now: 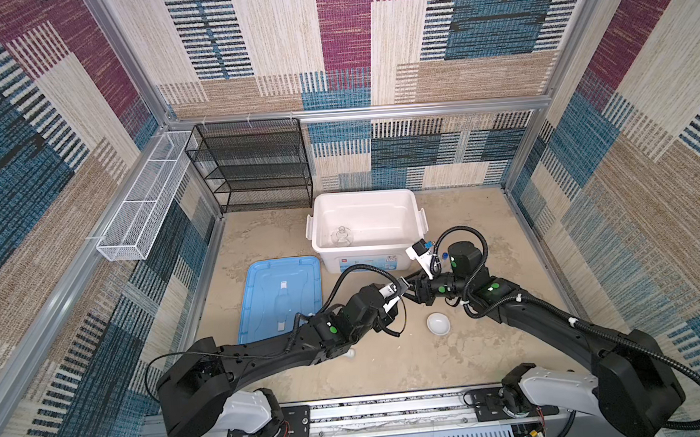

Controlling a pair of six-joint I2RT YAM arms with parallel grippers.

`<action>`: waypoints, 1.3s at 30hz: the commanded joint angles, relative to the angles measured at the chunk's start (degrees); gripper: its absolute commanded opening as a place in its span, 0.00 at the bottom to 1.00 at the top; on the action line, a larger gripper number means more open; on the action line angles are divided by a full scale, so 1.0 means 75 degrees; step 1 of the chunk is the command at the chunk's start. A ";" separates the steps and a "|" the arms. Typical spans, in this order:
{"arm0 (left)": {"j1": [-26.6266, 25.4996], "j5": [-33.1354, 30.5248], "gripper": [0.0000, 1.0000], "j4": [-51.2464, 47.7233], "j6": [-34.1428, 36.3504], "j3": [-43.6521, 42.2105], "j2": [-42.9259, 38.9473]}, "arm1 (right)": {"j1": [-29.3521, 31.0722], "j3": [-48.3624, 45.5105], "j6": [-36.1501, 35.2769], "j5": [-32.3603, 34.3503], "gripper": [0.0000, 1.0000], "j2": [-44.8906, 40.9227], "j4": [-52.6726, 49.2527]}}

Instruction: Organize the chemistry lab equipment

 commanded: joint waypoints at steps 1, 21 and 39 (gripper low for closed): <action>0.0020 -0.0478 0.65 0.0400 -0.0304 -0.0035 -0.0041 | 0.0004 0.0137 0.0032 0.0158 0.26 0.0019 -0.0100; 0.1263 -0.1398 0.98 -0.0617 -0.1334 -0.0451 -0.2606 | 0.0004 0.1058 0.0063 0.0759 0.23 0.0012 -0.0263; 0.3999 0.0170 0.97 -0.3278 -0.3202 0.1842 -0.1336 | 0.0007 0.3243 -0.0615 0.1674 0.23 0.1085 -0.0688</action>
